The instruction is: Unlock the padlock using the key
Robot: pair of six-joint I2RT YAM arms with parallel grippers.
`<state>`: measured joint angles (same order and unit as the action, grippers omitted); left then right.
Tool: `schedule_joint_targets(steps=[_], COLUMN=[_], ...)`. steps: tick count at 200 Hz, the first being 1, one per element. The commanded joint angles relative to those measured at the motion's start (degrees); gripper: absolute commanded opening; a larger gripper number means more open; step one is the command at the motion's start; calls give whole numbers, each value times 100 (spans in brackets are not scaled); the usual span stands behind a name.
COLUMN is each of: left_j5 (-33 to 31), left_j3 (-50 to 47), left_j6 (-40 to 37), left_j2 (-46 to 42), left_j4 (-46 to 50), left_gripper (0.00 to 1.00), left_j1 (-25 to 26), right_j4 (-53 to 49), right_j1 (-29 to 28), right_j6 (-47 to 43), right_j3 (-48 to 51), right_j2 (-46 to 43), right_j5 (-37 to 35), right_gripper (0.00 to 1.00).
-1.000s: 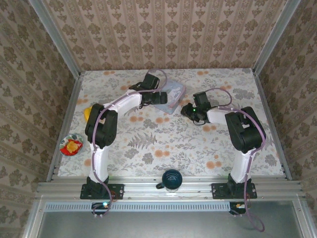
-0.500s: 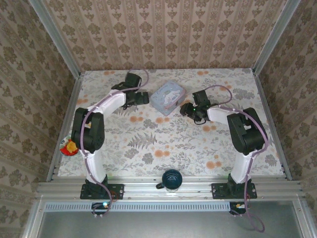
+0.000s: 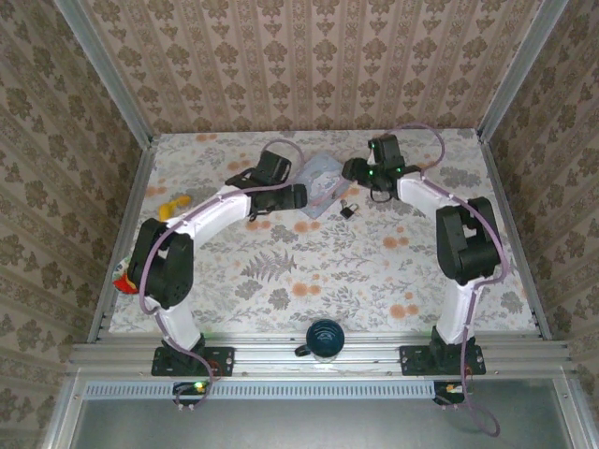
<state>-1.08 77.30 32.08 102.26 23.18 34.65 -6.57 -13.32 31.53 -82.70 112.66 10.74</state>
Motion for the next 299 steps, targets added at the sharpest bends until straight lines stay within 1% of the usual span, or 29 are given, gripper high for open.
schedule_joint_targets(steps=[1,11,28,48,56,78,86,103,129,152,168,172,183,211,225,242,260,271,282,297,298,299], left_j5=[180,202,259,325,364,350,318,269,258,295,381,411,496,453,410,373,116,-192,-557,-1197,-1230,-1264], left_j3=[-103,-96,-45,55,96,123,82,-57,-195,-240,-272,-283,-309,-498,-694,-1005,-1459,-1785,-2171,-2810,-2862,-2914], left_j6=[403,437,457,512,540,669,731,866,923,790,722,707,671,660,668,613,381,130,-135,-497,-517,-535], left_j2=[-27,24,132,295,365,486,488,432,309,199,163,163,148,-101,-376,-849,-1510,-1966,-2451,-3140,-3189,-3236], left_j4=[-278,-318,-412,-548,-604,-704,-772,-966,-1115,-1100,-1113,-1132,-1168,-1148,-1140,-1133,-1055,-1010,-1035,-1237,-1254,-1272], left_gripper=[87,84,83,82,79,77,73,72,71,71,71,71,71,74,78,86,95,99,100,100,100,100], left_j1=[-29,-29,-29,-46,-63,-172,-231,-388,-670,-810,-811,-960,-1003,-1074,-1158,-1302,-1472,-1565,-1678,-1778,-1787,-1791], right_j4=[-394,-459,-548,-446,-276,236,480,851,1182,1415,1534,1552,1521,1041,682,249,-126,-314,-555,-771,-791,-805], right_j1=[-4,3,12,5,-21,-108,-141,-236,-474,-723,-876,-911,-981,-988,-988,-985,-972,-955,-900,-810,-807,-801], right_j6=[-424,-429,-381,-158,-47,249,381,629,897,1025,1109,1133,1154,960,749,453,186,-13,-230,-569,-591,-615], right_j3=[-733,-1015,-1380,-1445,-1285,-823,-603,-239,247,704,1007,1081,1266,1611,1768,2027,2504,2845,3176,3547,3570,3582], right_j2=[542,779,1127,1328,1294,1103,1019,868,654,347,86,12,-181,-822,-1224,-1858,-2682,-3221,-3850,-4426,-4476,-4518], right_j5=[228,324,503,890,1027,1442,1602,1826,1938,1814,1656,1592,1357,629,240,-301,-996,-1355,-1755,-2156,-2186,-2219], right_gripper=[59,59,58,55,54,53,52,52,51,52,52,52,53,56,57,58,61,63,67,70,71,74])
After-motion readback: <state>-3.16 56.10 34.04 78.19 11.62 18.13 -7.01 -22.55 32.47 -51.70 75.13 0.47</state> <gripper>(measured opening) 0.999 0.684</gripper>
